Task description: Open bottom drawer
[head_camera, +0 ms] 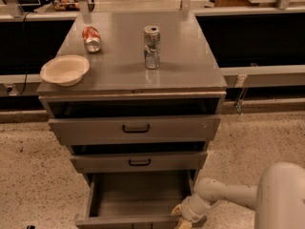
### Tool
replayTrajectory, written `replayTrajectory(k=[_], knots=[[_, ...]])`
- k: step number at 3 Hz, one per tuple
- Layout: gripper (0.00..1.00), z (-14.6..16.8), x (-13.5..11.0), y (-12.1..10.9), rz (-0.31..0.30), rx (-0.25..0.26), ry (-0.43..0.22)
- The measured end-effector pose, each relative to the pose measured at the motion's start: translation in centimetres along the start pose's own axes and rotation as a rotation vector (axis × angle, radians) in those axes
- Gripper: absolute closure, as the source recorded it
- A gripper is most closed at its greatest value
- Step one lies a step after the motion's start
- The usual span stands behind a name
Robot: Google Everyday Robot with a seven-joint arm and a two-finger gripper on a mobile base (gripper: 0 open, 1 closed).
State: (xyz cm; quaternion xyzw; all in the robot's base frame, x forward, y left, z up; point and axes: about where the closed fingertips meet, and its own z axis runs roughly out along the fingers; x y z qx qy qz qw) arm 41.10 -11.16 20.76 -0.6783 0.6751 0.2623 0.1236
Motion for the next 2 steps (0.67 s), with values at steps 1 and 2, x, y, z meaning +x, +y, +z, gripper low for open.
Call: replayTrajectory(k=[1,2], knots=[[0.35,-2.0,-2.0,2.5,-0.016,-0.049,-0.109],[0.05,-6.3,-4.6,3.3,-0.039,0.068,-0.259]])
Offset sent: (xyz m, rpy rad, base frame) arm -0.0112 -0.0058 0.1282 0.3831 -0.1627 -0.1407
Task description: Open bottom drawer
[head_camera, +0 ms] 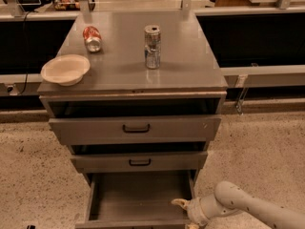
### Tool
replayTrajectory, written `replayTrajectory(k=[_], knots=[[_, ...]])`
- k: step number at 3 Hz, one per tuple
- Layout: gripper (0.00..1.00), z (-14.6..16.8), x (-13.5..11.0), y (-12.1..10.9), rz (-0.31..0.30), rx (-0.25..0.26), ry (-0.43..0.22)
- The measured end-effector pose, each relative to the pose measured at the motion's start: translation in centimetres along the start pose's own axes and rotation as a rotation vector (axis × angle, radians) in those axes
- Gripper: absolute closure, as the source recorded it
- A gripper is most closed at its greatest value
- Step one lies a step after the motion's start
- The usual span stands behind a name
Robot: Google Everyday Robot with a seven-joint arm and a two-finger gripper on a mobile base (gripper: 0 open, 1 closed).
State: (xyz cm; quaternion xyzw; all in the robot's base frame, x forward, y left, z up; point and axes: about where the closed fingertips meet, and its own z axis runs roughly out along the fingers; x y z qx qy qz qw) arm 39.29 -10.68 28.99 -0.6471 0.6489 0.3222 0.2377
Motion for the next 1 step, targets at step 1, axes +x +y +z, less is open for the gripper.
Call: replayTrajectory(k=[1], knots=[[0.00,-2.37,-1.89,-0.08,-0.020,0.120,-0.065]])
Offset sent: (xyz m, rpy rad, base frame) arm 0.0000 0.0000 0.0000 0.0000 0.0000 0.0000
